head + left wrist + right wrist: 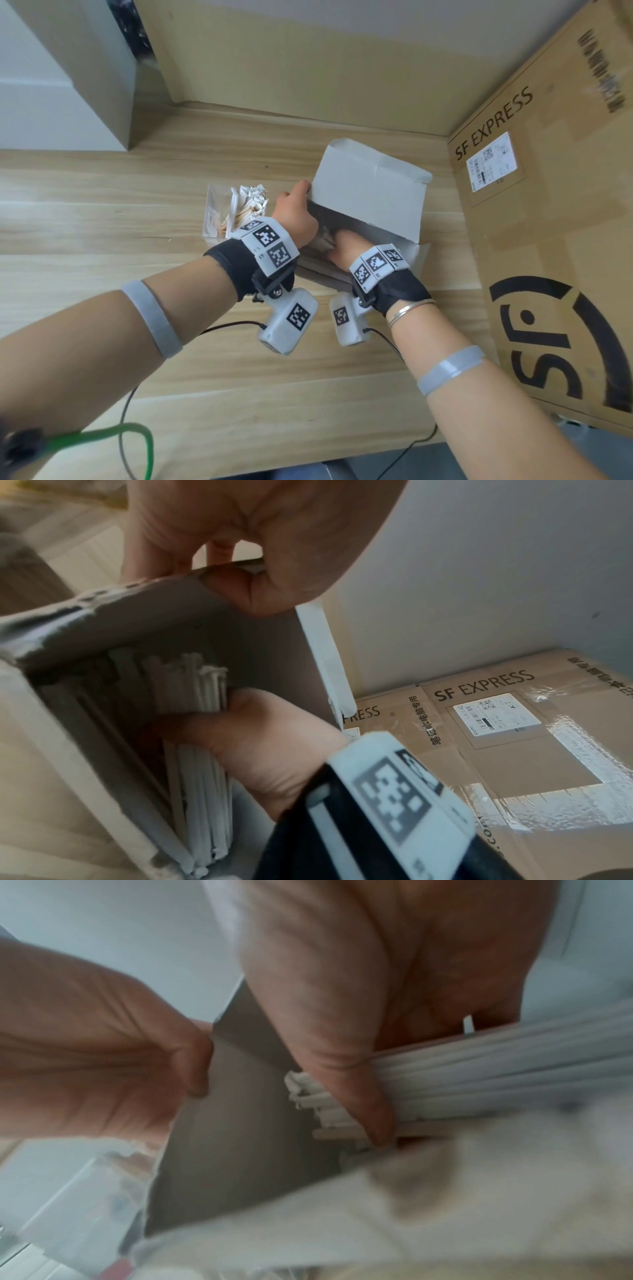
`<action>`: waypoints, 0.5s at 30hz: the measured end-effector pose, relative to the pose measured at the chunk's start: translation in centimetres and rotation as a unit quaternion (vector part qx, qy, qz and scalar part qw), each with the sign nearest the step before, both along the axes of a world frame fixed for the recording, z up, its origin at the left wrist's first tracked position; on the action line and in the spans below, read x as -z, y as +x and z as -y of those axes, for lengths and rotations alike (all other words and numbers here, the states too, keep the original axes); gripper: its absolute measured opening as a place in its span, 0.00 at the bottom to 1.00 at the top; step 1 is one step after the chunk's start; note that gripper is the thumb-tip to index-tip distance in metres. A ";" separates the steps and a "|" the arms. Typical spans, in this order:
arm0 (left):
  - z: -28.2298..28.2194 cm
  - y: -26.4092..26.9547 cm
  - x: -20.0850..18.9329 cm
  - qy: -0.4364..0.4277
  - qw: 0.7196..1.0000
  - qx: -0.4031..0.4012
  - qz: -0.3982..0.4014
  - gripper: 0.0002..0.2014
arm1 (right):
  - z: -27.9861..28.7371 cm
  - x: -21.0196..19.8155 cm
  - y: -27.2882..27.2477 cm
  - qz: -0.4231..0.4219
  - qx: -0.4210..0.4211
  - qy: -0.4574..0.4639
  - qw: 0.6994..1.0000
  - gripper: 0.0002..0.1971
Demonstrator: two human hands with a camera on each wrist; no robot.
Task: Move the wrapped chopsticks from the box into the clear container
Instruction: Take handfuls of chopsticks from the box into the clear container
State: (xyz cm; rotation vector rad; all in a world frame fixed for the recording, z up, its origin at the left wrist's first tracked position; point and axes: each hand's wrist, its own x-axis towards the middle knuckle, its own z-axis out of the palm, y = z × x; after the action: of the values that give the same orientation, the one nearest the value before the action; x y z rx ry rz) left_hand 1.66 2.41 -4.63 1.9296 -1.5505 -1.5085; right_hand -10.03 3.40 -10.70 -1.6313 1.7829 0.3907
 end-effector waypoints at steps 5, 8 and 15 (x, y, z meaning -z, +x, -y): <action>0.5 0.1 0.6 0.029 0.999 -0.010 0.035 0.28 | 0.4 -1.8 -0.6 0.098 0.033 -0.033 0.994 0.12; 0.6 0.1 0.9 0.048 0.998 -0.001 0.052 0.33 | 0.6 -2.5 -0.8 0.135 0.068 -0.064 0.986 0.04; 1.4 0.5 0.7 0.049 0.994 0.050 0.082 0.37 | 1.0 -3.5 -0.7 0.223 0.155 -0.135 0.953 0.10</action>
State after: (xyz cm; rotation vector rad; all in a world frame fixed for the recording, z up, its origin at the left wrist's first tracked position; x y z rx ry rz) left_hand 2.17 0.99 -5.29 2.1067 -1.6939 -1.5269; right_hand -10.76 2.40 -7.24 -1.4337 1.7433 -0.3559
